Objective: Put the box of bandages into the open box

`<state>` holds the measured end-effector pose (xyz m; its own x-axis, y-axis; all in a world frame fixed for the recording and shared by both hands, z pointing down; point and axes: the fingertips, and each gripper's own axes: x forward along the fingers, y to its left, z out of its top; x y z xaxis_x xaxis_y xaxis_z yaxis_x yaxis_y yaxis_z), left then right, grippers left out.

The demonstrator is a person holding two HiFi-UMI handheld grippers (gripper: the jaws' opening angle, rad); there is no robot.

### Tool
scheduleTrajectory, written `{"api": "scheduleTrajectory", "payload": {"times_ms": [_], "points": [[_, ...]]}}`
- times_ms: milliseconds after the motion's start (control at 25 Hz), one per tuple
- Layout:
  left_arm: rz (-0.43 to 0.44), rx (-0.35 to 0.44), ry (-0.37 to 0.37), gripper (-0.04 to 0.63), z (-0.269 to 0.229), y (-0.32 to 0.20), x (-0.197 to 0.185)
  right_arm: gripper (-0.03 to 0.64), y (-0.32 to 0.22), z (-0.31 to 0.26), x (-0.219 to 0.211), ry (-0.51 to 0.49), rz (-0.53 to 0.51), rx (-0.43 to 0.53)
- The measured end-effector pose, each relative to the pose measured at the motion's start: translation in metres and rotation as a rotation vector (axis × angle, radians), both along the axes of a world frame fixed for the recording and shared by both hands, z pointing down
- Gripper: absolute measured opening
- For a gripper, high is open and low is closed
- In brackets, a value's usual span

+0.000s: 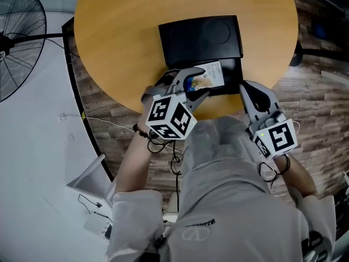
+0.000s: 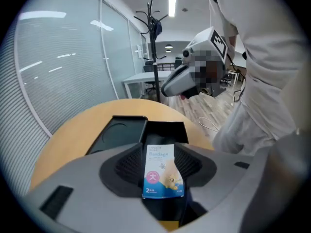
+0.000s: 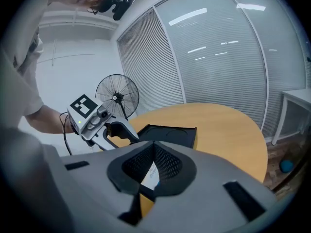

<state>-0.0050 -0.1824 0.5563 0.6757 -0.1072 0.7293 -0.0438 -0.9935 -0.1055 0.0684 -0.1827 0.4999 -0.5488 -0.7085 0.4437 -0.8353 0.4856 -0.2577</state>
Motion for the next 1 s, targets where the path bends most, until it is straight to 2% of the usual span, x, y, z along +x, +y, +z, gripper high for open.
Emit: {"api": "scheduleTrajectory", "payload": {"times_ms": [120, 200, 280, 400, 480, 600, 720, 800, 920, 1000], "points": [[-0.089, 0.087, 0.078, 0.136, -0.024, -0.009, -0.003, 0.018, -0.003, -0.012, 0.005, 0.013, 0.008, 0.026], [-0.164, 0.161, 0.143, 0.049, -0.044, -0.016, -0.006, 0.018, -0.006, -0.023, 0.009, 0.021, 0.018, 0.048], [-0.254, 0.204, 0.210, 0.010, -0.065, -0.023, -0.013, 0.018, -0.010, -0.035, 0.011, 0.027, 0.029, 0.071], [-0.409, 0.225, 0.300, 0.008, -0.097, -0.033, -0.028, 0.018, -0.017, -0.058, 0.017, 0.036, 0.052, 0.117], [-0.504, 0.266, 0.371, 0.008, -0.123, -0.040, -0.041, 0.018, -0.023, -0.074, 0.022, 0.044, 0.074, 0.155], [-0.647, 0.339, 0.515, 0.008, -0.166, -0.045, -0.064, 0.018, -0.029, -0.100, 0.032, 0.050, 0.116, 0.219], [-0.819, 0.308, 0.663, 0.008, -0.197, -0.042, -0.093, 0.018, -0.035, -0.125, 0.043, 0.043, 0.172, 0.282], [-0.868, 0.321, 0.720, 0.008, -0.215, -0.039, -0.112, 0.018, -0.037, -0.143, 0.049, 0.041, 0.212, 0.324], [-0.929, 0.413, 0.761, 0.008, -0.241, -0.036, -0.144, 0.018, -0.034, -0.169, 0.059, 0.047, 0.263, 0.387], [-0.974, 0.446, 0.785, 0.008, -0.253, -0.034, -0.163, 0.018, -0.030, -0.184, 0.066, 0.057, 0.295, 0.420]]}}
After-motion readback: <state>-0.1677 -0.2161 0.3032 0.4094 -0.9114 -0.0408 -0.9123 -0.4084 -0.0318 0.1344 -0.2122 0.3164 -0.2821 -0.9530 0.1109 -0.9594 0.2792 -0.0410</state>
